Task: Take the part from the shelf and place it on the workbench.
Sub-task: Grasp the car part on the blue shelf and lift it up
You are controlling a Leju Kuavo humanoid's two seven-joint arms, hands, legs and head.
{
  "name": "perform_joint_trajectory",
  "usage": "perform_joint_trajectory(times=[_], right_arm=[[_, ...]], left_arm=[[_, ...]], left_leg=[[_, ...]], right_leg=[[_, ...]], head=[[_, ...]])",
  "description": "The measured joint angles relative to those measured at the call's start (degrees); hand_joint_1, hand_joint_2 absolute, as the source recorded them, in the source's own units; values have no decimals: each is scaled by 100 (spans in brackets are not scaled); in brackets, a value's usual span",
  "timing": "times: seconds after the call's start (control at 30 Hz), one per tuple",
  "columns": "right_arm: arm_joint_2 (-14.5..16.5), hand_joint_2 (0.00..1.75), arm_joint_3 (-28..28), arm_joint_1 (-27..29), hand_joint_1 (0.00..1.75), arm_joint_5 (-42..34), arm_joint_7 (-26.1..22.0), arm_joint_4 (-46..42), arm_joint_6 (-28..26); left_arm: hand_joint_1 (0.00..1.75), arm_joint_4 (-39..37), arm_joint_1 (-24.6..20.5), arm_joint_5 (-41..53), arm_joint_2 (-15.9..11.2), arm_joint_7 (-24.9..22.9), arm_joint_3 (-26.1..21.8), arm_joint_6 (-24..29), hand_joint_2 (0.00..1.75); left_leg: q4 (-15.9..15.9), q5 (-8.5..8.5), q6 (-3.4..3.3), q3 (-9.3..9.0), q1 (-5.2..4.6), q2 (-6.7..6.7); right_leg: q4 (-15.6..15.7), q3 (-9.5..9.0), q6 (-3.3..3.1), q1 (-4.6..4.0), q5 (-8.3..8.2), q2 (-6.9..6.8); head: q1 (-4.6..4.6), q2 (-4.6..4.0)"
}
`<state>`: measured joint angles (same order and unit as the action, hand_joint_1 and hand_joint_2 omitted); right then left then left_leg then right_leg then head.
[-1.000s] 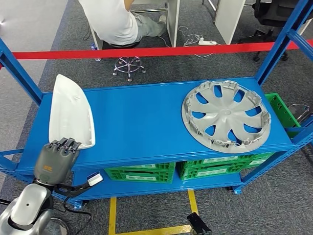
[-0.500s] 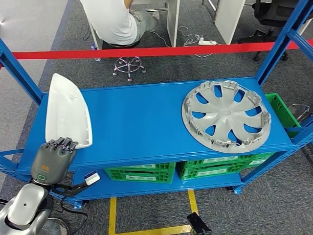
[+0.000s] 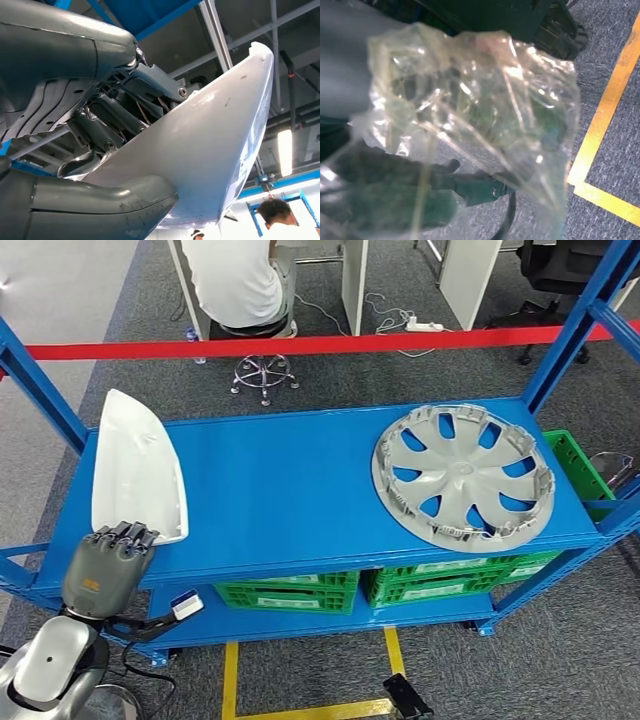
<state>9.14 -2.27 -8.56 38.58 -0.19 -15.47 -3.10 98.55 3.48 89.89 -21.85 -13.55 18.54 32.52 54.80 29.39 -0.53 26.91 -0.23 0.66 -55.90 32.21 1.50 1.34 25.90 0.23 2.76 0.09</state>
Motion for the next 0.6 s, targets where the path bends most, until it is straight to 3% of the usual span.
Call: perform_joint_trajectory(times=[0.17, 0.27, 0.33, 0.4, 0.47, 0.5, 0.53, 0.6], right_arm=[[-2, 0, 4, 7, 0, -11, -19, 0, -13], [-2, 0, 4, 15, 0, -14, -28, 0, -19], [-2, 0, 5, 18, 0, -15, -34, 0, -25], [-2, 0, 7, 23, 0, -16, -37, 0, -27], [-5, 0, 8, 36, 0, -19, -38, 0, -27], [-7, 0, 8, 44, 0, -21, -38, 0, -27], [-9, 0, 8, 49, 0, -25, -38, 0, -27], [-11, 0, 8, 47, 0, -31, -39, 0, -28]], left_arm=[[175, -1, 5, 0, -19, -12, 2, -17, 175], [175, 0, 2, -1, -37, -28, 3, -30, 175], [175, 0, -5, 1, -39, -33, 8, -37, 175], [175, -1, -6, 5, -38, -34, 22, -49, 175], [175, -2, -2, 8, -38, -46, 45, -82, 175], [175, -2, -1, 8, -38, -56, 56, -100, 175], [175, -2, 0, 8, -38, -67, 68, -115, 175], [175, -1, 3, 8, -38, -83, 84, -125, 175]], left_leg=[[70, 7, -20, 62, -1, -1], [70, -53, -91, 88, 7, 9], [36, -118, -154, 114, 30, 28], [40, -155, -191, 167, 29, 37], [65, -176, -207, 222, 11, 39], [83, -180, -208, 245, 4, 39], [109, -179, -205, 264, -1, 37], [166, -166, -179, 299, -8, 32]], right_leg=[[-2, 24, 42, 6, -29, -1], [-9, 55, 92, 8, -47, 0], [-249, 179, 107, 3, 188, -2], [-934, 443, 101, 0, 636, -3], [-1569, 656, 90, -6, 881, -3], [-1651, 660, 82, -9, 850, -3], [-1487, 549, 65, -12, 699, -4], [-825, 167, 12, -27, 369, -5]], head=[[0, 0], [-2, 0], [-15, 0], [-31, 0], [-33, 0], [-33, 0], [-34, 0], [-34, 0]])
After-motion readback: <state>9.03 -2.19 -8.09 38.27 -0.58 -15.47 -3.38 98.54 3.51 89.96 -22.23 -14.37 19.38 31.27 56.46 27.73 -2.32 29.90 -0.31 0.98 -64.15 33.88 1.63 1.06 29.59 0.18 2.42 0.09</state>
